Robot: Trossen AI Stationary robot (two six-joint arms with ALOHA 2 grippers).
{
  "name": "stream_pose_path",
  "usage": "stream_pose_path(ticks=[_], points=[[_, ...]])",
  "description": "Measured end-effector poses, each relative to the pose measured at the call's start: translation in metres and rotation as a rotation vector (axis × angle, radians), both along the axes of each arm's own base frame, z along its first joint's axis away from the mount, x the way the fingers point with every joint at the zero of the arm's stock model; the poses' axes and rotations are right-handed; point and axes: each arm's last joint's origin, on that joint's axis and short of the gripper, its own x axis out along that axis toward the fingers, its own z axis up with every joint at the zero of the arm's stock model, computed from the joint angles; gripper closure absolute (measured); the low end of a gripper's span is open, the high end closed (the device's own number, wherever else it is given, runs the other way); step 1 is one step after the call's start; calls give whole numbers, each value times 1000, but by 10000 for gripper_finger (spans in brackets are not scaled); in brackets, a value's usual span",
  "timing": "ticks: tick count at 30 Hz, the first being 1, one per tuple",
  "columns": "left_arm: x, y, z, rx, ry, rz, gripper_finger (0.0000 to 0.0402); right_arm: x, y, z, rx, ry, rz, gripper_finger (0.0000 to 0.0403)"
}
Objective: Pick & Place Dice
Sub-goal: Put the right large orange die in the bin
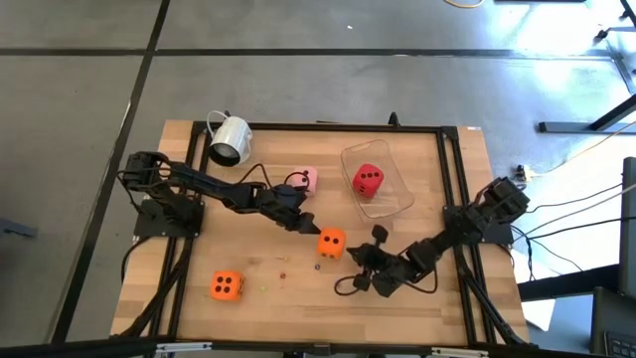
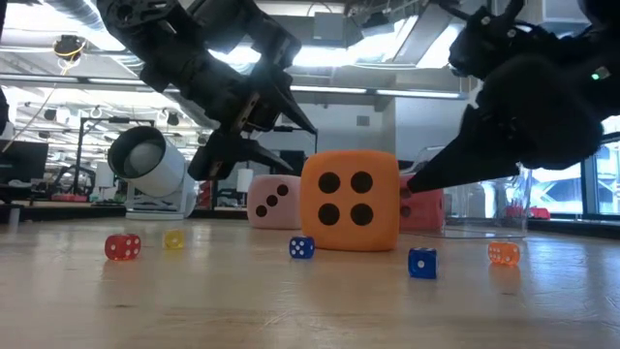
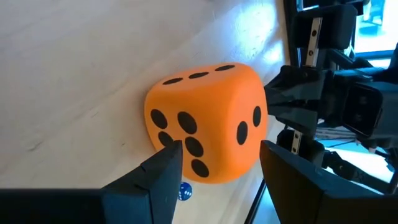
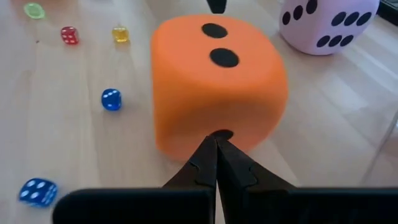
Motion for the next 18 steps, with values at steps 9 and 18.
stream_pose_path(ticks=[9, 18], points=[[0, -6, 0, -11, 7, 26, 194, 5, -7, 0, -12, 15, -4, 401], [6, -8, -16, -19, 51, 65, 194, 7, -6, 2, -15, 0, 11, 401]])
